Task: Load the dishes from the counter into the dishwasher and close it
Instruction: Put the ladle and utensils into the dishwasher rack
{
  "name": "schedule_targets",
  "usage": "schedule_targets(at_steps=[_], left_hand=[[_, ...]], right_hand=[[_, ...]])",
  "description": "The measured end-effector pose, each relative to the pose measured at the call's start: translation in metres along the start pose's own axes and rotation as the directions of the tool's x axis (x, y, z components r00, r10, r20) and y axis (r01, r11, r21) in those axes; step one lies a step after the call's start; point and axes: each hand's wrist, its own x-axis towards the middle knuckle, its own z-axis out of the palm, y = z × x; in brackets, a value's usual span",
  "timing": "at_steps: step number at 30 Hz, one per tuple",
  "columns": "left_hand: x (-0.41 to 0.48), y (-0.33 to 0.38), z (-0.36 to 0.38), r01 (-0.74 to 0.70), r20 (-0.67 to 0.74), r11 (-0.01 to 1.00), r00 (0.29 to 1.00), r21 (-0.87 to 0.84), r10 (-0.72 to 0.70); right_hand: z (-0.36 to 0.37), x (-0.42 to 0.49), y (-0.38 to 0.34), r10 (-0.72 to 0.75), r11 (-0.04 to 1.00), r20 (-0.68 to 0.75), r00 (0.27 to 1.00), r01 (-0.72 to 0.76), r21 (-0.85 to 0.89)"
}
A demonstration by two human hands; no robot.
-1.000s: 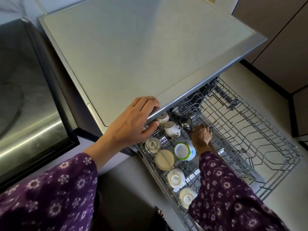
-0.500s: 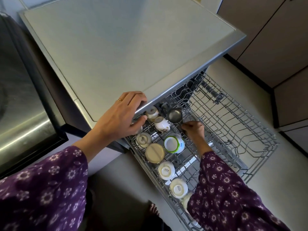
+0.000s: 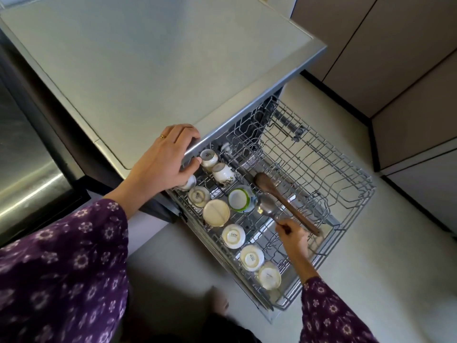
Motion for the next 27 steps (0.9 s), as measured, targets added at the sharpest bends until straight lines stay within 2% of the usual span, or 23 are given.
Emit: schedule_targets(at_steps=[3, 8, 14, 24, 27], left_hand=[[-0.001, 0.0, 0.0, -0.004, -0.004, 1.0, 1.0, 0.014, 0.004], [-0.002, 0.001, 0.001, -0.028, -0.005, 0.999, 1.0, 0.034, 0.028], [-0.003, 0.002, 0.001, -0.046, -0.019, 0.998, 0.999, 0.033, 0.047], [-0.004, 0.0, 0.004, -0.045, -0.039, 0.999, 0.998, 0.026, 0.046], [-0.004, -0.001, 0.004, -0.052, -0.042, 0.998, 0.998, 0.027, 0.053]], right_hand=[[0.022, -0.009, 0.018, 0.024, 1.0, 0.047, 0.999, -0.025, 0.016], [0.037, -0.012, 0.02, 0.022, 0.999, -0.026, 0.999, -0.021, 0.046], [0.04, -0.013, 0.028, 0.024, 0.999, 0.022, 0.999, -0.024, 0.037], [0.044, -0.003, 0.037, 0.017, 0.984, 0.105, 0.994, 0.003, -0.18], [0.046, -0.001, 0.037, 0.082, 0.964, 0.142, 0.986, -0.042, -0.262]])
